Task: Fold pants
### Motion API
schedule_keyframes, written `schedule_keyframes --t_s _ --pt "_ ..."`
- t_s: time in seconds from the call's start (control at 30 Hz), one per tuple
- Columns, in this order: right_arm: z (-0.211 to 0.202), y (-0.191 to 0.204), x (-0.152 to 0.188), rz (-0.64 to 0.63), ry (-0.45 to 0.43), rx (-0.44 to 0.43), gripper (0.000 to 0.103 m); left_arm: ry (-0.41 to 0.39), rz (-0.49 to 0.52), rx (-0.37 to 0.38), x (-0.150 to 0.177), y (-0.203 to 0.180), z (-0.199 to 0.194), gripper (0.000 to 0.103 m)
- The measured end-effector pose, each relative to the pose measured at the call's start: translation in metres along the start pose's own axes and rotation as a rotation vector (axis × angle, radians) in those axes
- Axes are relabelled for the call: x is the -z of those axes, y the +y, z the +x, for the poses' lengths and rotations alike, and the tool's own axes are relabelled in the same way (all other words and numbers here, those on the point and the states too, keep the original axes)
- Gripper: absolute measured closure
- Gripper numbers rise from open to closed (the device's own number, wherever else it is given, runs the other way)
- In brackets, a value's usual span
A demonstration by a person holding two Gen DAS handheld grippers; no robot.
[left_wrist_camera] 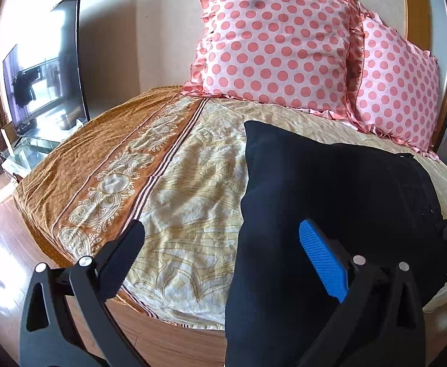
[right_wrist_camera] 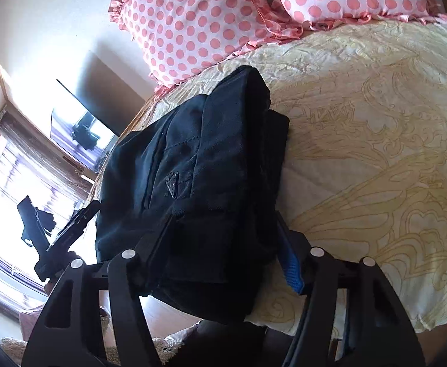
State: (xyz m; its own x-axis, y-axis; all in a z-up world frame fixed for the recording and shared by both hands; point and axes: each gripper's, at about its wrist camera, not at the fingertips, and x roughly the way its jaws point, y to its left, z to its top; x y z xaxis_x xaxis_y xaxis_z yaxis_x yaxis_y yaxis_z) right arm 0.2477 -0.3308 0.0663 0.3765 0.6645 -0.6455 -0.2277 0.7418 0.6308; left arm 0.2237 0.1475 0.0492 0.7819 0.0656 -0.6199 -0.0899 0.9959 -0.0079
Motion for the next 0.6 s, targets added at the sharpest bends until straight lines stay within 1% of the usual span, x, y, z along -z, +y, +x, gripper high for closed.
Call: schedule_keyframes --t_s 0.1,0.13,0.23,0.27,0.33,0.37,0.43,0.47,0.5,0.53,0.6 --pt "-0.013 0.023 0.005 -0.084 -0.041 0.013 0.066 -0.008 0.01 0.01 -0.001 -0.001 -0.002 0.002" --pt "-0.016 0.028 0.006 -0.098 -0.049 0.014 0.067 -0.011 0.014 0.011 -0.002 -0.002 -0.003 0.002" --pt "-0.025 0.032 0.019 -0.068 -0.049 -0.023 0.07 -0.021 0.024 0.017 -0.003 -0.002 -0.005 0.002" --pt "-0.026 0.031 0.025 -0.058 -0.049 -0.015 0.07 -0.024 0.027 0.017 -0.003 -0.001 -0.005 0.002" --pt "-0.017 0.023 0.033 -0.063 -0.035 0.029 0.07 -0.023 0.033 0.014 -0.004 0.0 -0.002 0.002" --pt "-0.011 0.018 0.032 -0.052 -0.021 0.027 0.067 -0.016 0.038 0.017 -0.005 0.0 0.001 0.002" --pt "-0.014 0.014 0.03 -0.034 -0.016 0.004 0.063 -0.003 0.048 0.022 -0.007 -0.001 0.004 0.002" --pt "-0.017 0.017 0.028 -0.048 -0.019 0.02 0.055 -0.012 0.052 0.029 -0.008 -0.001 0.0 0.002" --pt "-0.024 0.024 0.026 -0.088 -0.041 0.061 0.043 -0.036 0.056 0.038 -0.011 -0.001 -0.006 0.002" --pt "-0.033 0.032 0.024 -0.145 -0.09 0.109 0.039 -0.074 0.065 0.045 -0.015 -0.003 -0.014 0.002" --pt "-0.042 0.049 0.018 -0.256 -0.176 0.169 0.039 -0.132 0.104 0.052 -0.026 -0.012 -0.024 0.002"
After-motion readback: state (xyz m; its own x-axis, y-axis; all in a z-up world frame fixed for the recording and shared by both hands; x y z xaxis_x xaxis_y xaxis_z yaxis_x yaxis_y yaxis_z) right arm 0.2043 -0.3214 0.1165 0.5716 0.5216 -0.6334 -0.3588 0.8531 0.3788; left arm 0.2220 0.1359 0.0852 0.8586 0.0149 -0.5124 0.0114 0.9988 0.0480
